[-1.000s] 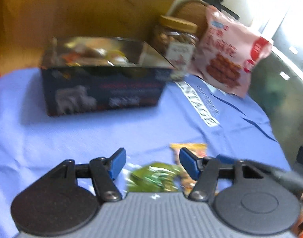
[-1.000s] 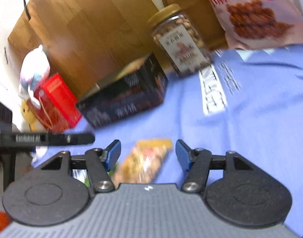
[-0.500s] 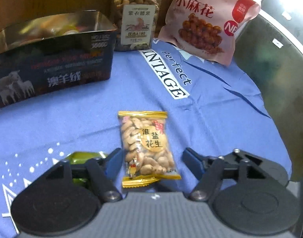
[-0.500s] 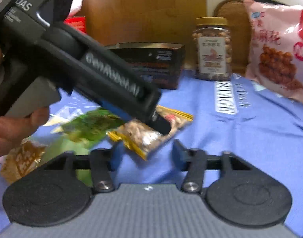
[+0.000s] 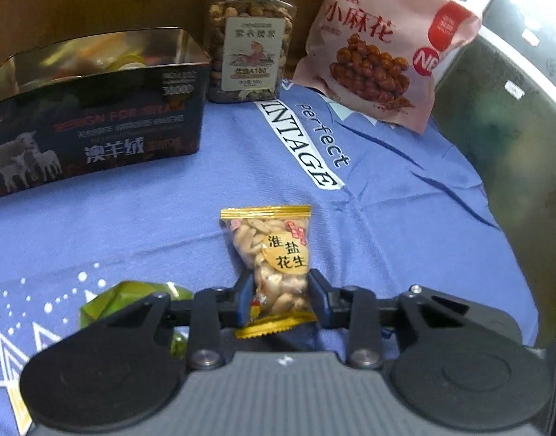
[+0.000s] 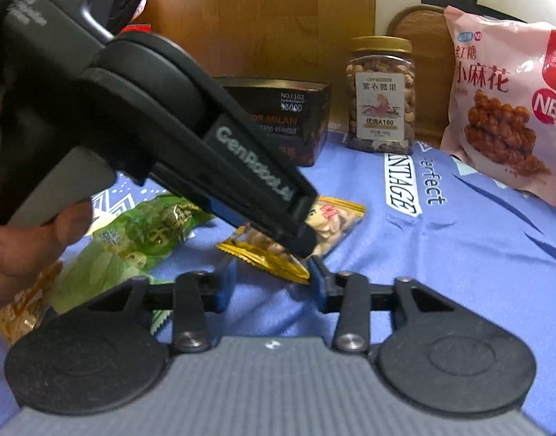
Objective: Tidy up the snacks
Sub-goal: 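Grasp the yellow peanut packet with the left tool, then carry the peanut packet into the tin box and open the left tool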
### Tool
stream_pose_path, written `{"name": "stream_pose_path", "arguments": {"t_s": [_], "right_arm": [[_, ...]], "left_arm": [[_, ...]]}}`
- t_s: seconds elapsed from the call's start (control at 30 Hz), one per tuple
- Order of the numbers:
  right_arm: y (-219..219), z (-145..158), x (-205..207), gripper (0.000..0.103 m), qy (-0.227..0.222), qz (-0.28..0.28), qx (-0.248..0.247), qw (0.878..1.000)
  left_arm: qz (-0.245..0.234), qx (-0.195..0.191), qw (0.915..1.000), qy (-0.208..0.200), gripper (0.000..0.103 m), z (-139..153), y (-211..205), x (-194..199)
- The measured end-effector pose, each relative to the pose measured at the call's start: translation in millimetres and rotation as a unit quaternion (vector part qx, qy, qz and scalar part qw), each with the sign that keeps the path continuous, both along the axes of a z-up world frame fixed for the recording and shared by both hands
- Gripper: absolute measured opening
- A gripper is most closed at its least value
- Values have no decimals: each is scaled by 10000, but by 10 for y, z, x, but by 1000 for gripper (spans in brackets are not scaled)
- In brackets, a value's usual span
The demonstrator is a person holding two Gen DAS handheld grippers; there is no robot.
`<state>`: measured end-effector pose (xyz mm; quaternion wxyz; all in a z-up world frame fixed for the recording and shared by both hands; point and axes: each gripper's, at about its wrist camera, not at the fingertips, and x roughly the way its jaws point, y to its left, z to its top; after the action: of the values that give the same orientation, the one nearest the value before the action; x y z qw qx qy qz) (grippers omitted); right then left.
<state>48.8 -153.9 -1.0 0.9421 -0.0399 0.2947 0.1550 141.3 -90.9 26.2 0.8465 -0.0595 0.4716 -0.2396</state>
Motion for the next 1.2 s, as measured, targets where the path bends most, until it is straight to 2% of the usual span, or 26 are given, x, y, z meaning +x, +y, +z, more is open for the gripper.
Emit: {"name": "stream_pose_path", "arguments": {"t_s": [0.03,0.1,0.23,0.37,0.5,0.67,0.7,0.73,0.8,0.9,1.03,1.13,1.2], "right_arm": [[-6,11,-4,33,-38,-9,44,10000],[-5,55,-45,32,-184,8,152,9997],[84,247,-47,32,-738,38,135,9972],[207,481,186,32,-1174,131,114,9929],[350,670,601,32,-1437,283,100,9892],[431,746,1245,34,-1208,375,422,9911],[446,731,1354,36,-1139,344,461,9918],[467,712,1435,43,-1056,292,475,9928],[493,678,1514,46,-984,115,421,9942],[433,666,1410,46,-977,65,516,9939],[236,628,1118,46,-731,-50,965,9926],[78,570,853,46,-406,-163,1589,9863],[32,514,632,46,-278,-236,1837,9823]], "left_arm": [[-3,-57,10000,-53,31,45,38,-14],[20,-156,9996,-220,31,156,110,-34],[152,-312,9971,-675,31,475,285,2],[404,-426,9937,-958,31,766,524,259],[733,-455,9904,-1076,31,886,742,661],[1245,-298,9838,-1256,34,815,894,1133],[1379,-244,9821,-1256,34,775,914,1206],[1472,-173,9813,-1231,34,737,932,1279],[1584,-56,9798,-1221,34,688,961,1324],[1561,28,9784,-1355,34,692,992,1198],[1654,813,9707,-1544,37,690,949,856],[1751,1181,9648,-1567,42,616,951,538],[1779,1318,9628,-1550,43,565,981,343]]}}
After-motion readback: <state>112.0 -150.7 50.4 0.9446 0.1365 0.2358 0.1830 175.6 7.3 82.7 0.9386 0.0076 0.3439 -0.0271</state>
